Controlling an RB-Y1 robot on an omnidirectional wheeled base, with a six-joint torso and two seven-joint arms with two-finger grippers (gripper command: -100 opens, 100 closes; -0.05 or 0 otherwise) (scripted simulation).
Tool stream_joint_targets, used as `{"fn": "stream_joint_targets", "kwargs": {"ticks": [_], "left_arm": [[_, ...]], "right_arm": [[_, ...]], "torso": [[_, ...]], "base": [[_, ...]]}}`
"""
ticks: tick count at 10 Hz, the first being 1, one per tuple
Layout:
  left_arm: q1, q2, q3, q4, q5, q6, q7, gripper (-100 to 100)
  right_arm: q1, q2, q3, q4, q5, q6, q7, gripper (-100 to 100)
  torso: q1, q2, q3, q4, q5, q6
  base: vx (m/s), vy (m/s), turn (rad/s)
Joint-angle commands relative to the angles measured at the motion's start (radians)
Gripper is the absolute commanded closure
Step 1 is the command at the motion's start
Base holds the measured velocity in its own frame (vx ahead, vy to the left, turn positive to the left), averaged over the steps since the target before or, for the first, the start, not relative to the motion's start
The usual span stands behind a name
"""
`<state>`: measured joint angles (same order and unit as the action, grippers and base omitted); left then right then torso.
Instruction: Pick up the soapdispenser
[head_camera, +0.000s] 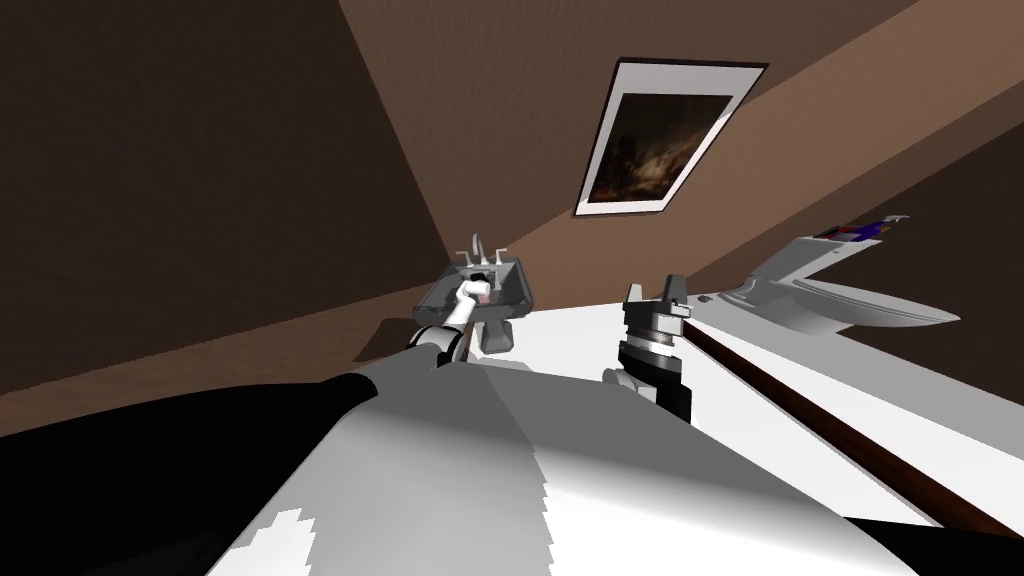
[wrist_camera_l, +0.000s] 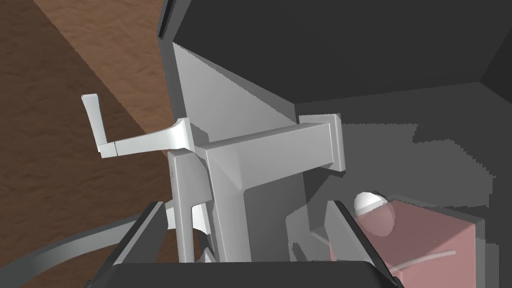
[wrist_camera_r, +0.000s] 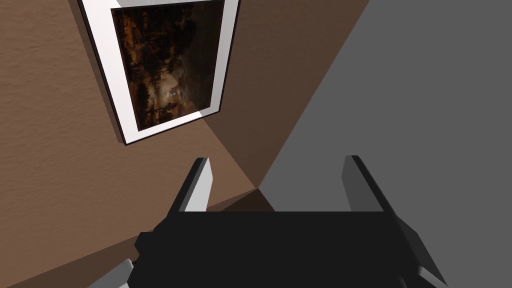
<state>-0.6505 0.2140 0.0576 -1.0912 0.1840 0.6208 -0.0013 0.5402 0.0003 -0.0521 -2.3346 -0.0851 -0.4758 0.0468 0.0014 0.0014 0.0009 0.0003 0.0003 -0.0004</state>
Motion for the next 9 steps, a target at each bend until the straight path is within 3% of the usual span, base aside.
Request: {"fn": "stream_joint_targets", "kwargs": {"ticks": [1, 8, 9], "left_arm": [[-0.036, 0.002, 0.002, 0.048, 0.002, 0.038, -0.004, -100], [-0.23, 0.009, 0.018, 0.249, 0.008, 0.229, -0.03, -100], [-0.235, 0.009, 0.018, 0.262, 0.008, 0.243, -0.03, -100]], "right_arm": [[0.0, 0.0, 0.0, 0.0, 0.0, 0.0, 0.0, 0], [0.0, 0.0, 0.0, 0.0, 0.0, 0.0, 0.0, 0], [0.0, 0.0, 0.0, 0.0, 0.0, 0.0, 0.0, 0]], "torso": [[0.0, 0.0, 0.0, 0.0, 0.0, 0.0], [0.0, 0.0, 0.0, 0.0, 0.0, 0.0], [0.0, -0.001, 0.0, 0.0, 0.0, 0.0]], "base": [[-0.02, 0.025, 0.01], [-0.018, 0.03, 0.019], [-0.011, 0.027, 0.009]]}}
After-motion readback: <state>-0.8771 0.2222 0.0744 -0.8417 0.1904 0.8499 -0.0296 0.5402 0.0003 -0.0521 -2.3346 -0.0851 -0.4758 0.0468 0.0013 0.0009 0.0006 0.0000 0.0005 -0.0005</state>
